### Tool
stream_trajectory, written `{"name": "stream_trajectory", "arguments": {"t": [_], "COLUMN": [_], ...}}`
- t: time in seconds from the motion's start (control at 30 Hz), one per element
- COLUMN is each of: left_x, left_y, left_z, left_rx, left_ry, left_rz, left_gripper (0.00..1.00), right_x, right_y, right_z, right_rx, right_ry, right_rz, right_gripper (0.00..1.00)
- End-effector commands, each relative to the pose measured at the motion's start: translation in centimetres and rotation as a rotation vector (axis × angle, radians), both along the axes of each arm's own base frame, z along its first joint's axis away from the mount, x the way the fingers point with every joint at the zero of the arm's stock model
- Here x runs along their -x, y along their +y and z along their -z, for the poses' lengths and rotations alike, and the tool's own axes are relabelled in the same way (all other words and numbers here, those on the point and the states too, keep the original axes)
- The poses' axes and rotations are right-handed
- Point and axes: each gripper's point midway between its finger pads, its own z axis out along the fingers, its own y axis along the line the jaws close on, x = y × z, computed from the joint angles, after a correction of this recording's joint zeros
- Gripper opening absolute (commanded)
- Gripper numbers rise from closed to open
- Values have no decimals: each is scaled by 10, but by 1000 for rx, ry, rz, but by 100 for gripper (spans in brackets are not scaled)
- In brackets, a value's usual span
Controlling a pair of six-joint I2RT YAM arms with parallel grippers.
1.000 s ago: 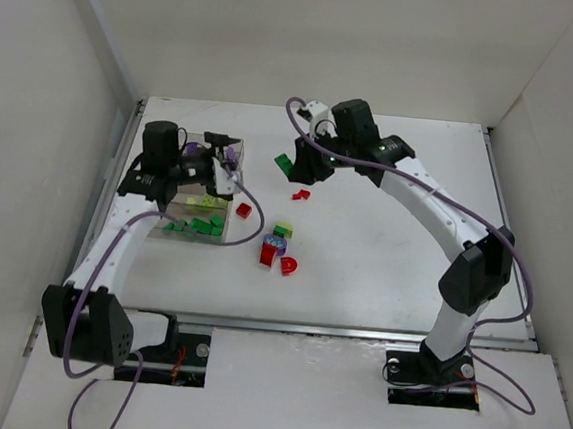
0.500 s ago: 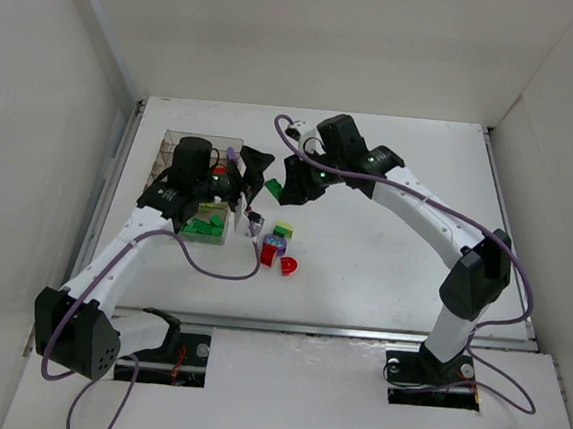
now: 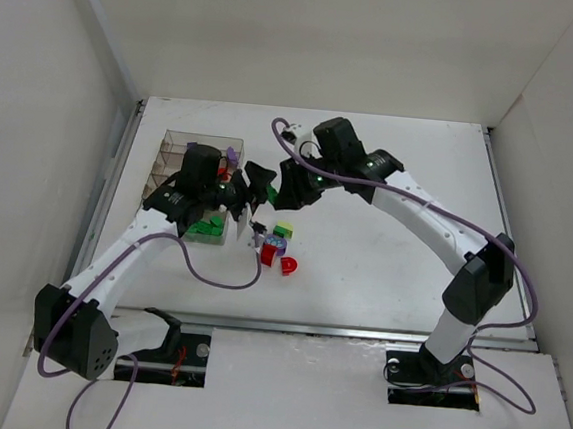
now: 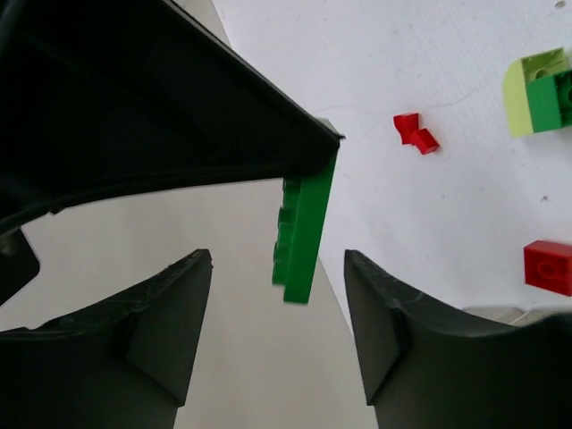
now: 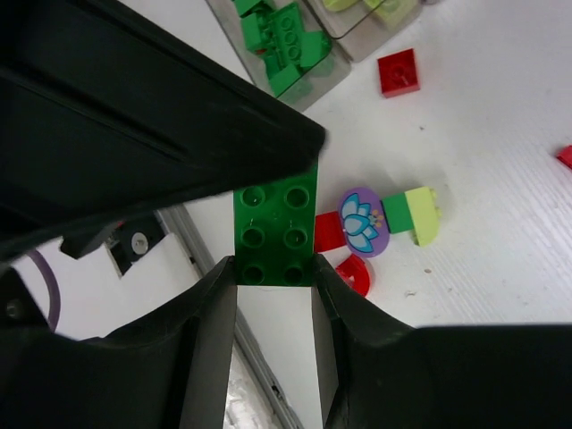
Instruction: Sort the legos into containers by color
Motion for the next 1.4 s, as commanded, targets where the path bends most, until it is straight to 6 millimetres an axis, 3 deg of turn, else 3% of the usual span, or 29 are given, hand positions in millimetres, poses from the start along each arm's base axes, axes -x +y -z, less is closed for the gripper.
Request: {"name": "stream_trajectory", "arguments": {"t": [0.0, 0.13, 0.2, 0.3, 0.33, 0.4, 0.43, 0.53, 0.57, 0.63, 0.67, 0.8, 0.9, 0.97, 1.03, 1.07, 1.23, 1.37], "left_x": [7, 12, 11, 13, 14, 15, 16, 20, 22, 27, 34, 31, 34, 31, 26, 19, 22, 10], "left_y": [-5, -11, -7, 2, 4, 12, 15, 31, 36, 49, 55, 81, 100, 109, 126, 131, 156, 180], "left_z": [2, 2, 5, 14, 11, 23, 25, 46, 52, 67, 76, 87, 110, 116, 121, 114, 115, 109], "left_rx": [4, 9, -2, -17, -13, -28, -25, -55, -51, -73, -79, 64, 170, 224, 296, 351, 595, 623], "left_ry": [5, 17, 17, 60, 55, 100, 112, 193, 245, 322, 373, 575, 827, 921, 1032, 1057, 1282, 1105], "left_rz": [24, 40, 13, -37, -50, -103, -127, -240, -286, -348, -375, -638, -856, -950, -1065, -1096, -1301, -1342], "left_gripper": [53, 26, 4, 0, 0, 0, 0, 0, 0, 0, 0, 0, 0, 0, 0, 0, 0, 0], "right_x": [14, 18, 15, 11, 6, 3, -3, -6, -13, -15, -25, -48, -54, -53, -54, -51, -47, -48], "right_y": [19, 23, 23, 22, 20, 14, 12, 0, -7, -19, -31, -71, -99, -108, -110, -112, -116, -109], "right_z": [-39, -35, -36, -40, -39, -33, -32, -30, -28, -27, -26, -22, -14, -7, -3, -2, 7, 7], "right_rx": [-99, -95, -98, -97, -83, -51, -35, -6, 17, 36, 58, 95, 174, 210, 223, 226, 245, 217], "right_ry": [-72, -57, -61, -86, -100, -90, -105, -112, -129, -135, -152, -151, -156, -152, -154, -152, -142, -138], "right_rz": [-60, -66, -52, -30, -4, 33, 61, 134, 189, 260, 327, 557, 681, 713, 721, 721, 718, 701], "right_gripper": [0, 0, 0, 0, 8, 29, 44, 63, 76, 87, 99, 100, 100, 100, 100, 100, 100, 100]}}
